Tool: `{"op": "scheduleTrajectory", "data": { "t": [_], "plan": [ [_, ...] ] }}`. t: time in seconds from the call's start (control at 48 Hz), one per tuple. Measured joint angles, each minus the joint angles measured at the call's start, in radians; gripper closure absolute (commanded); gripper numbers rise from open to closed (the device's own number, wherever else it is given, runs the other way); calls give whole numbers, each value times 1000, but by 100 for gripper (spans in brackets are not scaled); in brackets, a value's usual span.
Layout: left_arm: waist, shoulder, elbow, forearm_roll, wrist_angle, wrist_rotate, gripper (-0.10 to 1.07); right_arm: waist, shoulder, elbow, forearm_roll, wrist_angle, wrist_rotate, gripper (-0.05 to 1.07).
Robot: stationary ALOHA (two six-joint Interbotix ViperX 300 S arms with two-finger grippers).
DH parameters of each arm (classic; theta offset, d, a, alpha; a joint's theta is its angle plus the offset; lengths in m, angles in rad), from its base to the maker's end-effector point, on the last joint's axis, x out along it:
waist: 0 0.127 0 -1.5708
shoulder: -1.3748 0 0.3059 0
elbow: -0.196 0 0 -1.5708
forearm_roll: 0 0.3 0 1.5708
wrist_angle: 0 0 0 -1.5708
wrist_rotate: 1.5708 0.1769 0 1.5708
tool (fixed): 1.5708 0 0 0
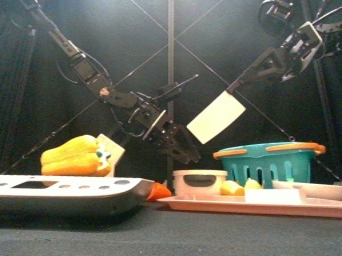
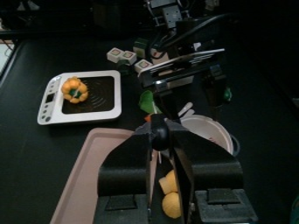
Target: Grab cleaver with other hand
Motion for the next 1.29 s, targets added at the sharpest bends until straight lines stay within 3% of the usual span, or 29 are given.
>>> {"op": "scheduleTrajectory", "data": {
  "t": [0.25, 0.417, 0.646, 0.958, 1.292],
  "plan": [
    [-2, -115, 86, 0, -2, 0, -3, -5, 18, -11, -2, -44, -2, 60],
    [-23, -227, 193, 2, -12, 5, -3, -5, 21, -21, 0, -104, -2, 60],
    [-100, -368, 356, 2, -160, -2, -3, 11, 66, -29, 2, -207, 0, 60],
    [-124, -451, 517, -35, -407, -2, -3, 92, 198, -100, -5, -328, -2, 60],
    [-186, -541, 592, -51, -426, -2, -3, 172, 311, -186, -28, -400, -5, 60]
  ]
}}
